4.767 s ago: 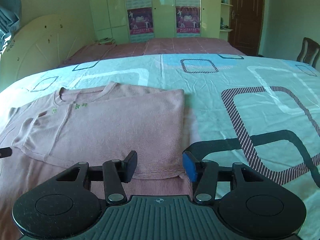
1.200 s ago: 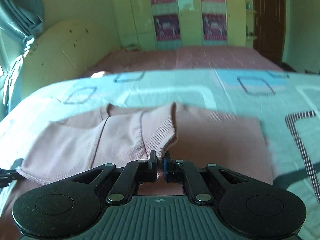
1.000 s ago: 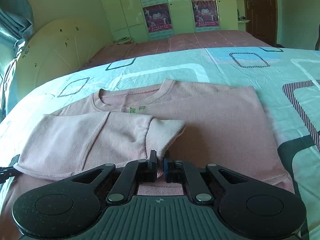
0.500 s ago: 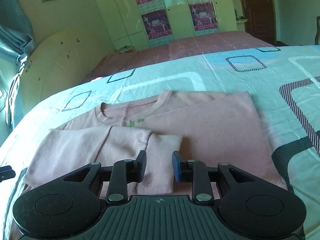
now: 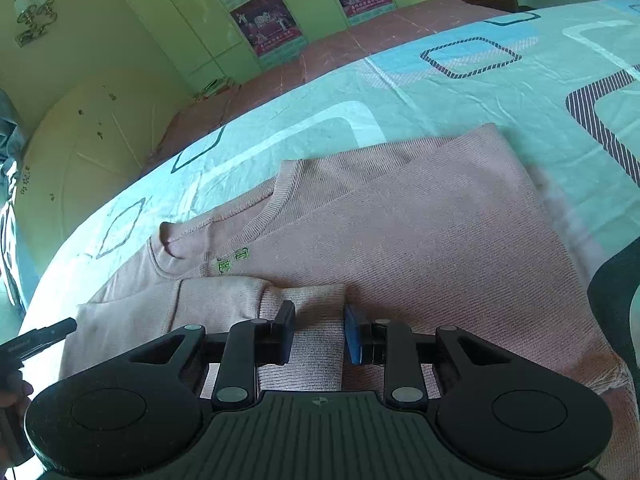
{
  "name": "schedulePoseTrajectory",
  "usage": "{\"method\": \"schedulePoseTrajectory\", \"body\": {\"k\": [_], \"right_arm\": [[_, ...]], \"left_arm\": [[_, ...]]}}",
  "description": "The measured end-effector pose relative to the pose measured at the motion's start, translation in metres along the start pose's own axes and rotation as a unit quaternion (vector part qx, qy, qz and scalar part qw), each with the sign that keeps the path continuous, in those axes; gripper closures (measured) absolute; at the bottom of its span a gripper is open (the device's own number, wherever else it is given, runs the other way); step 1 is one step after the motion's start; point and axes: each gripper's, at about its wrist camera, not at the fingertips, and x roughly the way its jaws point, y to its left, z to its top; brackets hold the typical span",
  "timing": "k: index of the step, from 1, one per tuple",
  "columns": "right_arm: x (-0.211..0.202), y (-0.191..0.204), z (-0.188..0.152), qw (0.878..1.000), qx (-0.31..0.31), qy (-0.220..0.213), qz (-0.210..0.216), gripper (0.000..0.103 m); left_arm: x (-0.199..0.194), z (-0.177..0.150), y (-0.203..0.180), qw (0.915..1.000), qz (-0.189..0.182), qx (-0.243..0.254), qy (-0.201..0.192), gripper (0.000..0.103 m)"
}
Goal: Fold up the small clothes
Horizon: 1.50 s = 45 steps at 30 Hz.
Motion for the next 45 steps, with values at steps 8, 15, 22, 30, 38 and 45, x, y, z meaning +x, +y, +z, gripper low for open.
{"method": "schedulePoseTrajectory", "body": {"k": [8, 15, 22, 30, 38, 45], "right_arm": [[0.000, 0.019, -0.005, 0.998, -0.065, -0.019, -0.016, 0.097], [0.012, 0.041, -0.026, 0.982, -0.152, -0.037, -0.107, 0.097], [-0.029, 0.061, -0.032, 0.973, -0.167, -0.102, -0.120, 0.055], [-0.004, 0.117, -0.089, 0.957, -0.284, -0.023, -0.050, 0.069], [-0.016, 0.103, -0.110, 0.946, -0.318, -0.020, -0.060, 0.069], [-0.012, 0.066, -0.086, 0.968, -0.233, -0.014, -0.092, 0.069]], "left_arm": [[0.016, 0.008, 0.022, 0.9981, -0.057, -0.023, -0.008, 0.094], [0.021, -0.004, -0.007, 0.9948, 0.020, 0.096, -0.027, 0.093], [-0.032, -0.010, -0.020, 0.9851, 0.097, 0.121, -0.074, 0.039], [-0.055, -0.094, -0.117, 0.9714, 0.049, 0.226, -0.055, 0.042], [-0.062, -0.118, -0.092, 0.9765, 0.056, 0.206, -0.031, 0.039], [-0.060, -0.119, -0.093, 0.9745, 0.070, 0.212, -0.025, 0.039]]}}
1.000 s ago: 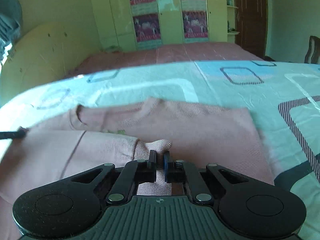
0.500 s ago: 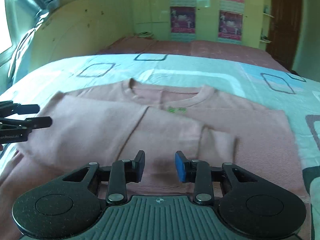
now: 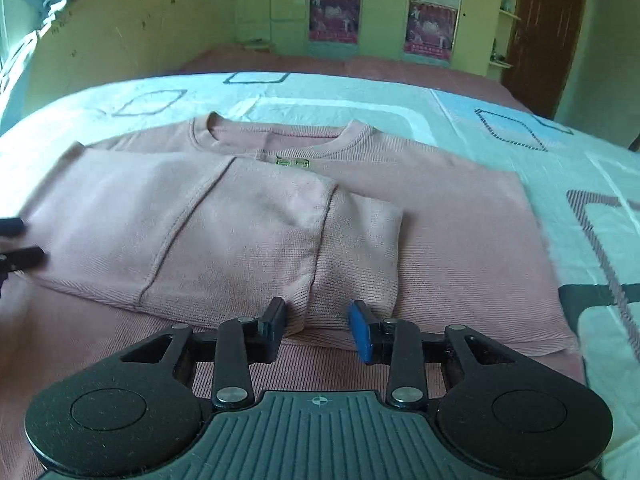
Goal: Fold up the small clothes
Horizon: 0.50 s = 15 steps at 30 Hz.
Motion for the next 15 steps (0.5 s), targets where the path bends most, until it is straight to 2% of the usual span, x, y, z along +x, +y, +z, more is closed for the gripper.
{"method": "schedulePoseTrajectory", "body": {"k": [2, 5, 6, 10, 13, 15], "right_arm": [[-0.003, 0.004, 0.003, 1.000, -0.011, 0.005, -0.006, 0.069], [-0.012, 0.003, 0.002, 1.000, 0.007, -0.013, -0.008, 0.069], [-0.007, 0.000, -0.001, 1.000, 0.013, 0.003, -0.008, 0.069], [-0.009, -0.003, 0.003, 1.000, 0.023, 0.010, -0.003, 0.068], [-0.026, 0.002, 0.004, 1.000, 0.020, -0.016, -0.012, 0.068], [-0.038, 0.001, 0.000, 0.999, 0.025, -0.020, -0.014, 0.068]], "left_arm": [[-0.001, 0.003, 0.001, 0.9999, 0.002, -0.011, 0.005, 0.039], [-0.006, 0.001, -0.002, 0.9999, 0.009, -0.006, 0.007, 0.039], [-0.005, -0.001, -0.002, 0.9999, 0.009, -0.002, 0.007, 0.039], [-0.004, -0.001, 0.001, 0.9999, 0.003, -0.009, 0.007, 0.039], [-0.014, 0.000, 0.001, 0.9998, 0.010, -0.017, 0.003, 0.040], [-0.026, -0.004, 0.001, 0.9997, 0.008, -0.023, -0.004, 0.029]]}}
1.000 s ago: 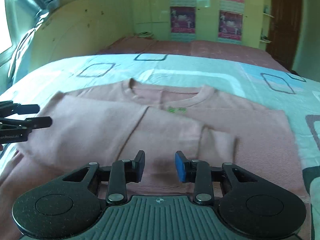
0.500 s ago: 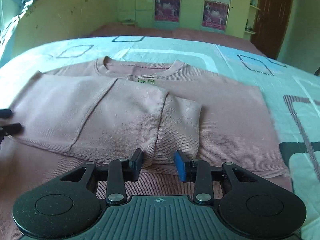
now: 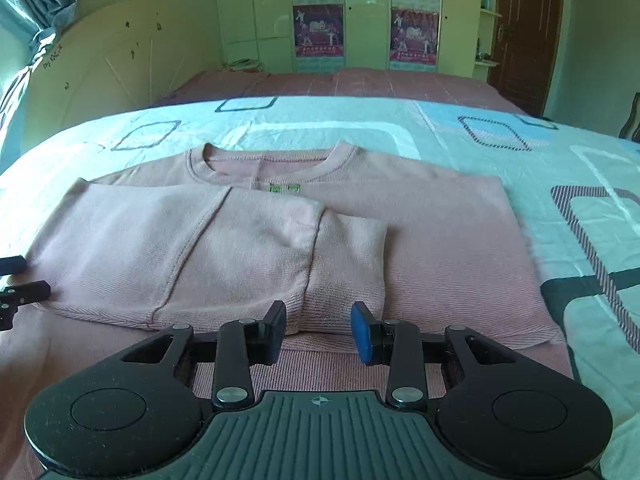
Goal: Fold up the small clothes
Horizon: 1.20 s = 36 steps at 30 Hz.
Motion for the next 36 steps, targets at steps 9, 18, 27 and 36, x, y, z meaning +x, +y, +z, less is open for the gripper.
{"method": "schedulePoseTrajectory", "body": {"k": [9, 18, 27, 36], "right_arm": [[-0.060, -0.048, -0.039, 0.999, 0.040, 0.007, -0.013, 0.068], [-0.113, -0.100, -0.075, 0.997, 0.073, 0.011, -0.010, 0.068], [-0.172, -0.134, -0.133, 0.998, 0.068, 0.011, 0.015, 0.044], [-0.196, -0.171, -0.171, 0.988, 0.143, 0.029, 0.052, 0.044]], "left_arm": [[-0.052, -0.046, 0.002, 0.9997, 0.011, 0.008, 0.023, 0.023], [-0.105, -0.085, -0.014, 0.9967, 0.048, -0.048, 0.044, 0.027], [-0.152, -0.106, -0.067, 0.9954, 0.070, -0.047, 0.047, 0.027], [-0.187, -0.147, -0.071, 0.9889, 0.050, -0.124, 0.065, 0.029]]}}
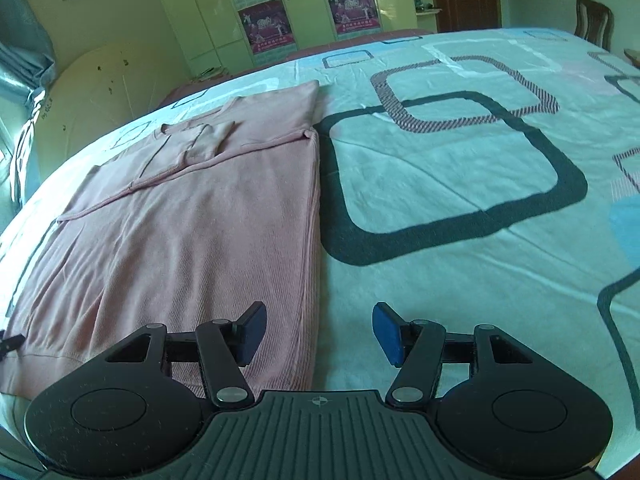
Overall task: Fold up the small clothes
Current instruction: 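Grasp the hem with both grippers and fold it up onto the collar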
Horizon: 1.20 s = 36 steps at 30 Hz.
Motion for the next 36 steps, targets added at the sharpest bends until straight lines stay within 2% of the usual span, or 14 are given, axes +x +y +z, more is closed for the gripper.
{"method": "schedulePoseTrajectory", "body": {"k": [4, 7, 11, 16, 19, 21, 22, 23, 25, 27, 28, 30, 32, 36], "right_arm": [[-0.002, -0.022, -0.010, 0.995, 0.076, 0.026, 0.061, 0.044], [-0.006, -0.029, -0.019, 0.989, 0.105, 0.035, 0.095, 0.044], [-0.009, -0.033, -0.029, 0.978, 0.141, 0.046, 0.150, 0.044], [-0.005, -0.037, -0.030, 0.966, 0.167, 0.053, 0.191, 0.045], [0.005, -0.034, -0.025, 0.963, 0.164, 0.058, 0.205, 0.045], [0.011, -0.026, -0.022, 0.972, 0.130, 0.063, 0.188, 0.057], [0.012, -0.022, -0.019, 0.977, 0.109, 0.067, 0.172, 0.083], [0.011, -0.021, -0.018, 0.977, 0.100, 0.072, 0.173, 0.089], [-0.001, -0.023, -0.017, 0.974, 0.102, 0.049, 0.195, 0.090], [-0.017, -0.027, -0.018, 0.968, 0.105, 0.012, 0.227, 0.090], [-0.021, -0.029, -0.019, 0.970, 0.098, 0.004, 0.222, 0.090], [-0.008, -0.030, -0.023, 0.977, 0.088, 0.034, 0.193, 0.090], [0.002, -0.031, -0.030, 0.979, 0.088, 0.054, 0.176, 0.090], [-0.009, -0.032, -0.026, 0.972, 0.112, 0.021, 0.205, 0.090]], "left_arm": [[-0.010, -0.009, 0.022, 0.9966, -0.051, -0.064, 0.006, 0.032], [-0.016, -0.014, 0.036, 0.9901, -0.095, -0.103, 0.011, 0.032], [-0.020, -0.026, 0.046, 0.9747, -0.155, -0.160, 0.014, 0.032], [-0.009, -0.027, 0.059, 0.9504, -0.216, -0.223, 0.020, 0.035], [0.004, -0.024, 0.066, 0.9370, -0.242, -0.251, 0.023, 0.046], [0.008, -0.022, 0.065, 0.9391, -0.235, -0.250, 0.027, 0.073], [0.008, -0.021, 0.064, 0.9454, -0.217, -0.241, 0.027, 0.091], [0.006, -0.021, 0.064, 0.9481, -0.206, -0.241, 0.024, 0.098], [-0.006, -0.022, 0.067, 0.9440, -0.213, -0.252, -0.014, 0.098], [-0.015, -0.023, 0.066, 0.9469, -0.208, -0.244, -0.031, 0.098], [-0.015, -0.024, 0.065, 0.9497, -0.202, -0.237, -0.028, 0.098], [-0.004, -0.028, 0.060, 0.9567, -0.185, -0.225, -0.002, 0.098], [0.000, -0.033, 0.061, 0.9536, -0.184, -0.238, 0.001, 0.098], [-0.009, -0.033, 0.064, 0.9464, -0.189, -0.262, -0.014, 0.098]]}}
